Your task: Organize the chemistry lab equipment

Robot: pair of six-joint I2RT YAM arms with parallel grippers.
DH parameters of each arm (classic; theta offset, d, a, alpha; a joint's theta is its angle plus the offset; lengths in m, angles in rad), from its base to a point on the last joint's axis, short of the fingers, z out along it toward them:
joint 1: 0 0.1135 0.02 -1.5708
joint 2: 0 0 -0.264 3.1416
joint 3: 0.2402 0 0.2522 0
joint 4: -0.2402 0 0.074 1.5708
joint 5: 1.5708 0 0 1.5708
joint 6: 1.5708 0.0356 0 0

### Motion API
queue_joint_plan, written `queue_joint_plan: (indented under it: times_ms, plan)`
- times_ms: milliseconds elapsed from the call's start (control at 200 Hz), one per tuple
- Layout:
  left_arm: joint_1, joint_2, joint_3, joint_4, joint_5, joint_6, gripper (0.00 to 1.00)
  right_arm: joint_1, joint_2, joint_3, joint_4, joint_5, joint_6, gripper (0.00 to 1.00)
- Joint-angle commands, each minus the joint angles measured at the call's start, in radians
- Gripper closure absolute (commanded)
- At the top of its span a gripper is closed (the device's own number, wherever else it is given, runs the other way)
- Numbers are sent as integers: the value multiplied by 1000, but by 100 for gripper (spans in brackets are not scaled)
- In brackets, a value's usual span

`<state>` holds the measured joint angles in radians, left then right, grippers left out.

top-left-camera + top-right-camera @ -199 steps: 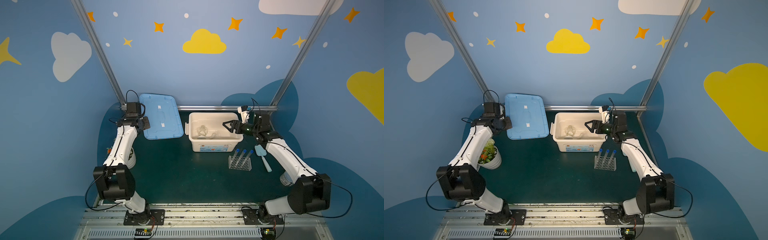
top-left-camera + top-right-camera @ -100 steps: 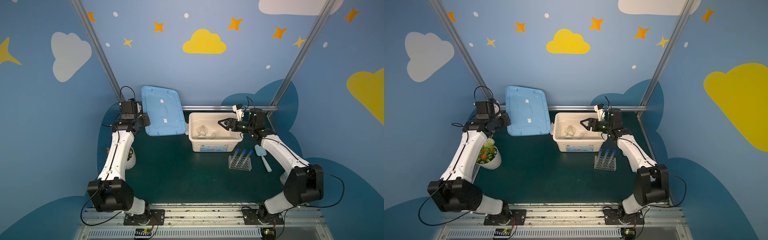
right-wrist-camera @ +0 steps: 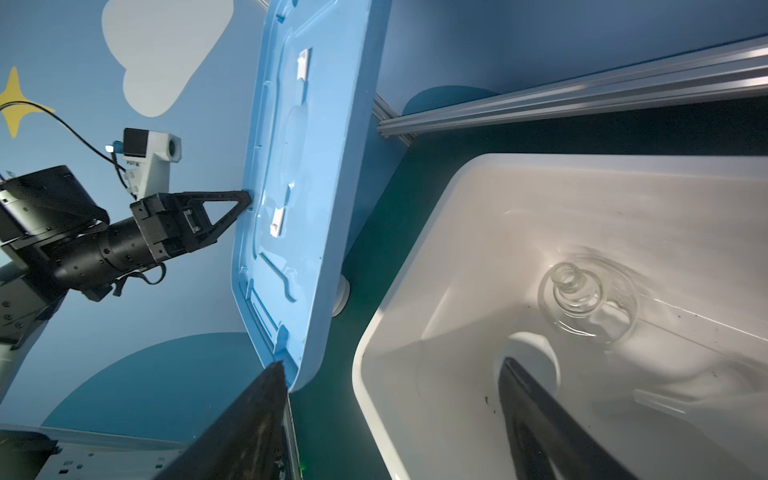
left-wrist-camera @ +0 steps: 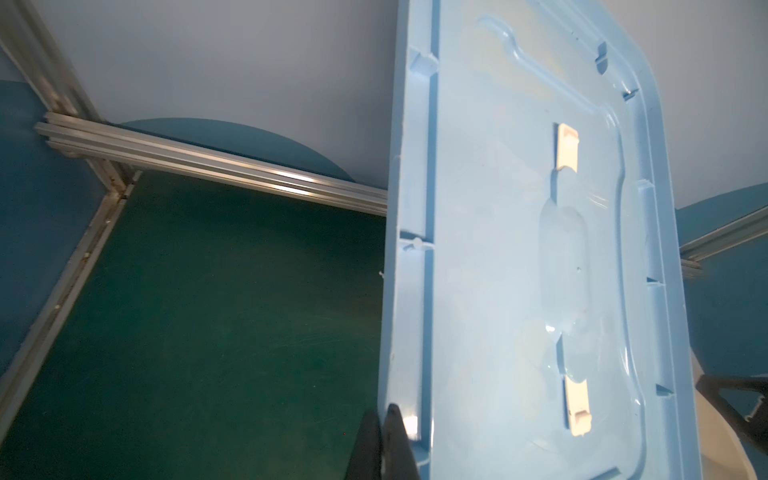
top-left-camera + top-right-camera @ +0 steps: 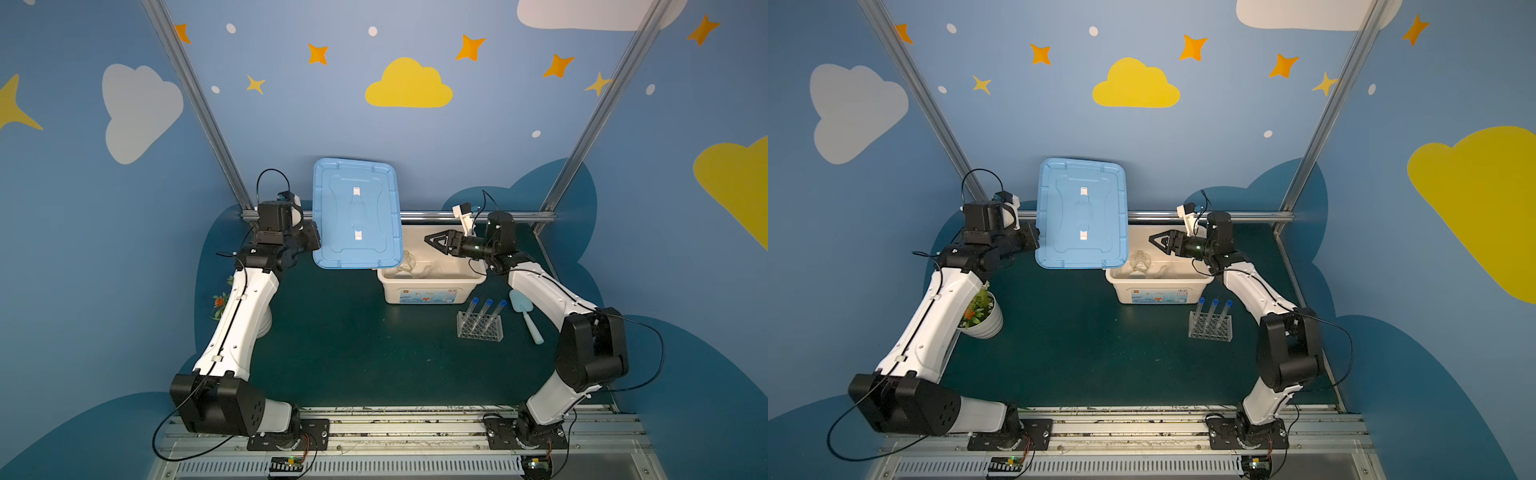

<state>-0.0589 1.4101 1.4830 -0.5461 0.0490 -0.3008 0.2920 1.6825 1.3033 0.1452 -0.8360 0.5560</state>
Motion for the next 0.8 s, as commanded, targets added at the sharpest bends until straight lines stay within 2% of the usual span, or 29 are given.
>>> queue_joint_plan:
  times_ms: [0,601,796]
  plan:
    - [-26,0,-3,83,36,-40,97,8,12,10,115,-59,69,20]
    - [-138,22,-31,150,52,-84,97,36,81,15,292,-98,231,23]
    - [-170,40,-44,171,53,-94,97,42,85,8,351,-107,279,28]
